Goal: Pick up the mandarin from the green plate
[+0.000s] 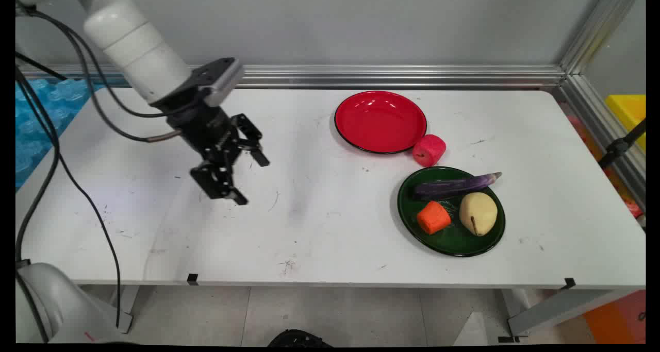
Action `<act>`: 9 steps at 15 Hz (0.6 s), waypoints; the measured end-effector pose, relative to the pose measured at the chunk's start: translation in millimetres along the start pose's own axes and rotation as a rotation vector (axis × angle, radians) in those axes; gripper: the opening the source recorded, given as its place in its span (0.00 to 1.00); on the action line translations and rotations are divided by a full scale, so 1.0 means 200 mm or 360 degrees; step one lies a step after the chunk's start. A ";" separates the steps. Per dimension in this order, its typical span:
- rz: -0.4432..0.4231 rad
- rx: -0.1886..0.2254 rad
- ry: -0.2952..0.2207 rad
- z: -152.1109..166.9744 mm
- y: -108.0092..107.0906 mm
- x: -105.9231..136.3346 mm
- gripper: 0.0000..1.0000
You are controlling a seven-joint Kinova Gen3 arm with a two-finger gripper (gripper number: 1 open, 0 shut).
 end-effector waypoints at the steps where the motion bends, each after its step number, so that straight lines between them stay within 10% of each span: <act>1: -0.0029 0.0012 0.0015 0.02 0.00 0.03 1.00; 9: -0.0265 0.0116 0.0109 0.26 -0.02 0.35 1.00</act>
